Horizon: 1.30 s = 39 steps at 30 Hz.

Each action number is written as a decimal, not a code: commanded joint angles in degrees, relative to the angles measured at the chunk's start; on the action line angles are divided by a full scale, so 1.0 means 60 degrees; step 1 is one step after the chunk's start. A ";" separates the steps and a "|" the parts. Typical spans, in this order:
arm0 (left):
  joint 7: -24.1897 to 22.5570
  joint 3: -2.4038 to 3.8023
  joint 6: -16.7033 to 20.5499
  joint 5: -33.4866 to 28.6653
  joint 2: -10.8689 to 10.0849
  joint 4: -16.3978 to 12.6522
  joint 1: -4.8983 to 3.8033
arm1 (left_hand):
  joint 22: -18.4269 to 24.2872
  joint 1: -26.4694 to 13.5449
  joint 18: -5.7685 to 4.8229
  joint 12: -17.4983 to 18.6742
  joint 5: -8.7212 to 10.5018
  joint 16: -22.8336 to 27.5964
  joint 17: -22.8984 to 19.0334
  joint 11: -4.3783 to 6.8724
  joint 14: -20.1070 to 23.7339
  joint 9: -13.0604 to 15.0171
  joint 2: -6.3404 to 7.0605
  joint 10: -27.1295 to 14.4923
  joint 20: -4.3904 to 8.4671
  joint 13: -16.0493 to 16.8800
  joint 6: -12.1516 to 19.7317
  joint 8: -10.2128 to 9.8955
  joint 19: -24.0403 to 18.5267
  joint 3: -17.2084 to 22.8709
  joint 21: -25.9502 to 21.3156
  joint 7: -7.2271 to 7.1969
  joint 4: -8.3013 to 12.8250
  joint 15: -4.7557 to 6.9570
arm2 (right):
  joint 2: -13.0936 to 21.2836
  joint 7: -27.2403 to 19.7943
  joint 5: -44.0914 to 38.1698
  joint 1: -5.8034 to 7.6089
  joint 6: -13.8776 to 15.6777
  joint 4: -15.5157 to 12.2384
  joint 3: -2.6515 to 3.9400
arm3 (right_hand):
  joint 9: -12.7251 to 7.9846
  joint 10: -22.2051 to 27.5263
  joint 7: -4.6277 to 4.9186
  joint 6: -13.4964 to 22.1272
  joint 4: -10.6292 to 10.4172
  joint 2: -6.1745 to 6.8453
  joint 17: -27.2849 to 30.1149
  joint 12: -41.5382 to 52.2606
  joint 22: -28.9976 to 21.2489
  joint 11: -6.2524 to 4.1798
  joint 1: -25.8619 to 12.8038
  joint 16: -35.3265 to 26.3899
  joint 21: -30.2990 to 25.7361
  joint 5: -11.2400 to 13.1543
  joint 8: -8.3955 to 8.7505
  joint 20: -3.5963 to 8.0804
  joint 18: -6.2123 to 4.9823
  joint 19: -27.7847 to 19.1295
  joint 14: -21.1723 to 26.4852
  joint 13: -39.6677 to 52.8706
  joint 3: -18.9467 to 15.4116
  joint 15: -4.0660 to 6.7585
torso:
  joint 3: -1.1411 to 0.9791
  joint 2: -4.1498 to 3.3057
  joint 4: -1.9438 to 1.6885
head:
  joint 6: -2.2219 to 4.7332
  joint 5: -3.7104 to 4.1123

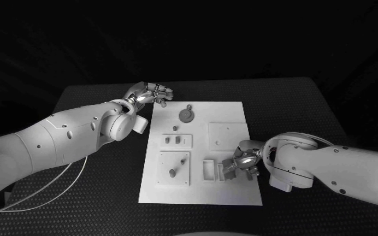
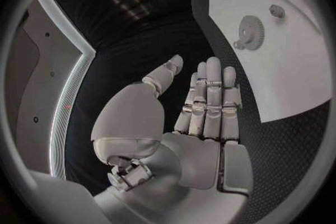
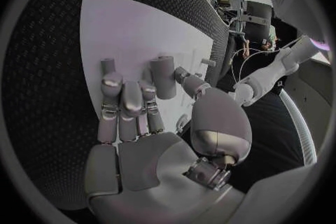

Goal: Assemble the parts on the task board

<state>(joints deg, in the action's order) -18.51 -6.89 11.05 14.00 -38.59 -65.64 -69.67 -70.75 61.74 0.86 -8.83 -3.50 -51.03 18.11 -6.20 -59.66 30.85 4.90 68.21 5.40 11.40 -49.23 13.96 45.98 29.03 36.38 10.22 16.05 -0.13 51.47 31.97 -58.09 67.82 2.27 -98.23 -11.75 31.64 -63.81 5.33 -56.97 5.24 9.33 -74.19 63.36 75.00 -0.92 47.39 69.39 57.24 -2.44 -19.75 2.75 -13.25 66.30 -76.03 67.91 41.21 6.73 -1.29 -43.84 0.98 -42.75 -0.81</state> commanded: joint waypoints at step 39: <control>-0.0038 0.0002 -0.0121 -0.0054 -0.0031 -0.0084 -0.0008 | -0.0029 -0.0068 0.0121 0.0023 0.0003 0.0049 0.0045 0.0007 -0.0048 -0.0014 0.0037 -0.0086 -0.0025 -0.0016 0.0035 0.0012 0.0072 -0.0043 -0.0059 -0.0008 0.0010 -0.0042 | -0.0872 0.0413 0.1393 0.0383 0.0368 0.0075 -0.0347 | 0.0058 -0.0248 -0.0071 -0.0305 0.0094 0.0170 -0.0030 -0.0127 0.0010 -0.0077 -0.0862 0.0202 0.0180 -0.0056 0.0003 -0.0121 -0.0292 0.0137 -0.0248 0.0007 0.0305 0.0073 | -0.0004 -0.0010 -0.0006 | 0.0016 -0.0105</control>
<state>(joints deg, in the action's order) -18.40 -6.91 11.02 13.95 -38.80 -65.94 -69.68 -70.83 61.74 0.86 -8.83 -3.50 -51.03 18.33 -6.20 -59.66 30.86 4.90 68.21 5.39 11.40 -49.23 13.96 45.97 29.03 36.38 10.22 16.05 -0.13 46.39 34.38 -48.63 70.29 5.44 -97.83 -13.77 32.01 -64.98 5.04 -58.36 6.15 10.40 -74.43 62.92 75.00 -1.18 42.67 70.46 58.11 -2.67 -20.08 2.14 -13.27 66.73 -77.30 67.88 42.93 7.16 -1.30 -43.89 0.94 -42.59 -1.36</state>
